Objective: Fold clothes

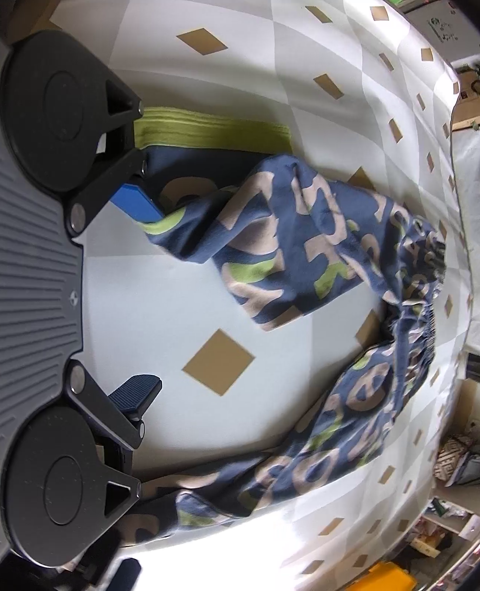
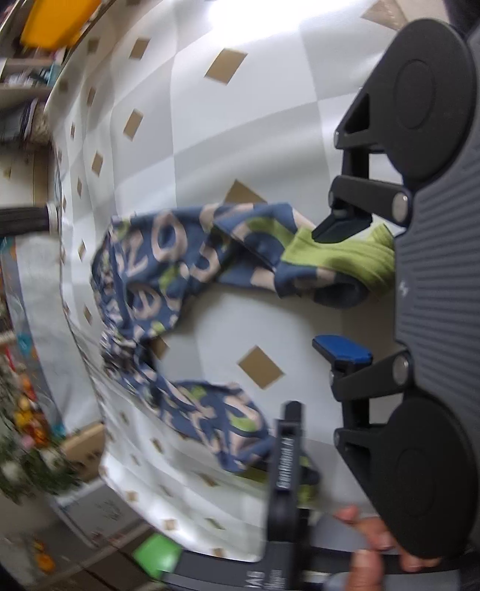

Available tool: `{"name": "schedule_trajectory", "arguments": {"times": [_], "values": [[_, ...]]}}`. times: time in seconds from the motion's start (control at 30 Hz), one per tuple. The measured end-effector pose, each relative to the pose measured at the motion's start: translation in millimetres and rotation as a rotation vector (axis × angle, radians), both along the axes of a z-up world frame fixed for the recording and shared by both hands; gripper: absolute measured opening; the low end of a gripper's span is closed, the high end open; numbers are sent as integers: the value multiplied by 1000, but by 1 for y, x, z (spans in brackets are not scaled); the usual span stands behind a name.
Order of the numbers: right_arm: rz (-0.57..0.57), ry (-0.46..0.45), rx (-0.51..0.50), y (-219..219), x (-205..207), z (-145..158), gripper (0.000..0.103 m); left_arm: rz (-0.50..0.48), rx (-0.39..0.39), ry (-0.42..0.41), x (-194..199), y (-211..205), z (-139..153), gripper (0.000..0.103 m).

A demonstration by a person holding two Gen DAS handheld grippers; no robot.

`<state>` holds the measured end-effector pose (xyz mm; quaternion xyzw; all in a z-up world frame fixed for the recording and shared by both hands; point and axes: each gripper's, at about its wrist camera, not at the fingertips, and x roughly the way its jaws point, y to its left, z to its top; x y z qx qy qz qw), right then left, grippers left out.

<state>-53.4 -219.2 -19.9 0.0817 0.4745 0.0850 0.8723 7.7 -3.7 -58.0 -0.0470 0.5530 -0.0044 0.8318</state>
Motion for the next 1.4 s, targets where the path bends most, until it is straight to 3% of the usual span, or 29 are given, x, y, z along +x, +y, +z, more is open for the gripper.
{"name": "schedule_trajectory", "arguments": {"times": [0.27,0.63,0.8,0.9,0.97,1.03,1.17,1.27,1.4], "values": [[-1,-43,5,3,3,-1,57,17,-41,32,-1,-1,-5,90],[13,-47,-122,18,18,-24,54,46,-57,43,2,3,-8,90],[-14,-30,-98,13,23,-29,22,41,-36,53,3,0,-10,90],[-15,-49,-97,12,22,-24,10,40,-34,48,3,-1,-9,90],[-7,-78,-96,13,19,-17,9,45,-33,33,3,1,-6,90],[43,-123,-101,19,14,-7,8,54,-31,13,3,4,-2,90],[253,-154,-95,45,-3,3,8,73,-22,-14,2,8,4,90],[429,-140,-124,68,-16,-2,9,71,-21,-18,2,8,5,90],[553,-70,-133,83,-23,-15,11,69,-20,-24,2,7,6,90]]}}
